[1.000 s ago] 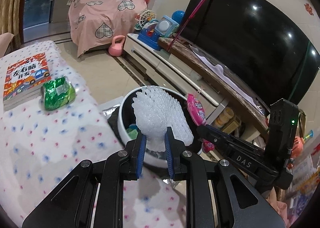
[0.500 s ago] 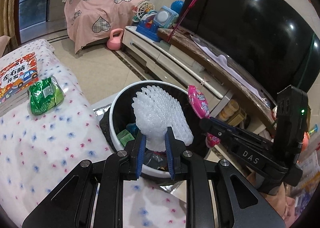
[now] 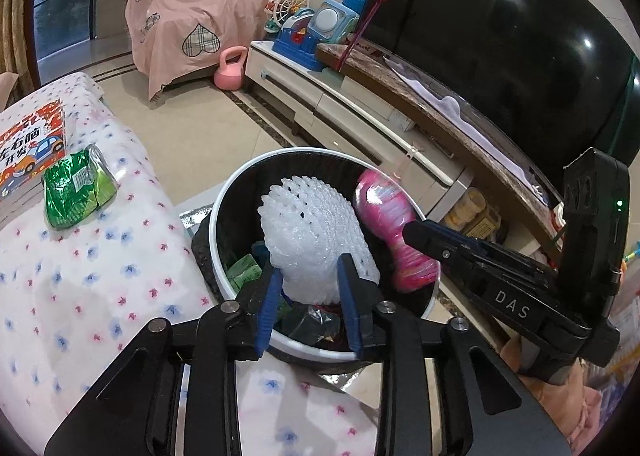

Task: Collect trash

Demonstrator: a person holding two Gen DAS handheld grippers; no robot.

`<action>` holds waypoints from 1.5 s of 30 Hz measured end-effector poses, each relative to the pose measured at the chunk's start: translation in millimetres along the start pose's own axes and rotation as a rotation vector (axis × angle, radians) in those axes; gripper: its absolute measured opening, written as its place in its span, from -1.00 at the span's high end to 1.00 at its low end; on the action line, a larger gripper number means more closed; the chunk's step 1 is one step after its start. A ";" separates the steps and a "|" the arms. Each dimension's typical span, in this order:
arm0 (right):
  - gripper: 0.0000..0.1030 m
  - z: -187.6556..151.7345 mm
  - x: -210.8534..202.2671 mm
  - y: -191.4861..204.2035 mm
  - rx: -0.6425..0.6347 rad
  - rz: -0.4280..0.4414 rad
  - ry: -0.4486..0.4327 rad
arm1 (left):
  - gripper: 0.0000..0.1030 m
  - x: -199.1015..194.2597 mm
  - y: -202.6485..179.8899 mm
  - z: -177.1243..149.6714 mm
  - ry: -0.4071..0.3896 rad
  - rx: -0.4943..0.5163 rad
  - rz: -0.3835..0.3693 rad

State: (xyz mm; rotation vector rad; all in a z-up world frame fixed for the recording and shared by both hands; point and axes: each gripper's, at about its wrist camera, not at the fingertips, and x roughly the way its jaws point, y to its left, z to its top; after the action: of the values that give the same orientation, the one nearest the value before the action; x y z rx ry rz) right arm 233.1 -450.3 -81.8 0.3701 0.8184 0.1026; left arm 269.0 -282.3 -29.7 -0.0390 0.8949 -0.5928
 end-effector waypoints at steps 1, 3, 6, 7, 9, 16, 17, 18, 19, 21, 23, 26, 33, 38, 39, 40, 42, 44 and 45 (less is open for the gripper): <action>0.53 0.4 0.1 0.0 -0.004 0.001 -0.003 | 0.19 0.4 0.6 0.0 0.002 -0.002 0.000; 0.39 0.7 -0.5 1.1 -0.012 -0.006 -0.010 | 0.06 -2.5 2.2 -1.2 -0.005 -0.007 0.004; 0.07 0.2 -3.3 -0.3 0.003 -0.005 -0.023 | -0.05 -11.1 6.2 -4.5 -0.022 -0.023 -0.008; 0.05 -0.5 -5.3 -1.1 0.011 -0.005 -0.029 | -0.07 -14.2 7.3 -5.7 -0.028 -0.024 -0.007; -0.01 -2.6 -10.0 -1.3 0.024 -0.004 -0.042 | -0.17 -20.9 9.4 -8.6 -0.041 -0.023 0.002; -0.54 -13.7 -32.8 8.8 0.050 0.015 -0.103 | -0.23 -52.1 27.5 -29.8 -0.092 -0.064 0.014; -0.63 -15.5 -35.5 11.1 0.054 0.018 -0.111 | -0.23 -58.6 32.8 -36.0 -0.099 -0.080 0.017; -0.68 -18.4 -39.4 14.2 0.059 0.024 -0.121 | -0.24 -63.6 37.7 -40.7 -0.103 -0.094 0.018; -0.70 -21.5 -42.9 17.9 0.062 0.033 -0.128 | -0.24 -67.2 42.0 -44.1 -0.106 -0.105 0.020; -0.77 -27.9 -47.9 25.9 0.065 0.044 -0.135 | -0.28 -79.3 53.1 -56.2 -0.120 -0.139 0.025; -0.82 -35.2 -53.0 36.3 0.058 0.056 -0.142 | -0.29 -88.9 61.5 -65.5 -0.131 -0.158 0.035; -0.91 -44.5 -58.0 51.1 0.044 0.066 -0.151 | -0.34 -108.5 74.0 -84.2 -0.160 -0.174 0.076; -0.97 -75.3 -61.5 89.6 0.005 0.091 -0.154 | -0.44 -159.5 99.2 -129.4 -0.234 -0.203 0.195; -0.98 -85.3 -63.4 122.5 -0.054 0.127 -0.141 | -0.53 -203.7 104.0 -149.2 -0.323 -0.188 0.273; -0.98 -86.6 -67.9 129.1 -0.066 0.132 -0.151 | -0.57 -212.4 103.7 -151.7 -0.344 -0.181 0.284; -0.98 -86.7 -74.0 135.8 -0.079 0.137 -0.167 | -0.65 -221.6 101.6 -153.1 -0.369 -0.172 0.296; -1.00 -84.9 -92.3 149.9 -0.109 0.141 -0.226 | -0.88 -241.4 96.1 -159.4 -0.433 -0.150 0.327; -1.00 -85.8 -115.4 162.1 -0.139 0.145 -0.311 | -1.00 -254.1 91.1 -165.9 -0.490 -0.137 0.359; -1.00 -88.5 -123.7 166.3 -0.151 0.144 -0.348 | -1.00 -259.8 87.7 -171.8 -0.523 -0.128 0.387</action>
State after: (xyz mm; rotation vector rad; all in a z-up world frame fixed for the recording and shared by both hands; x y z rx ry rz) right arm 92.9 -299.0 8.9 0.2935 0.4366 0.2266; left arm 58.5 -42.6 24.6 -0.1275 0.4106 -0.1455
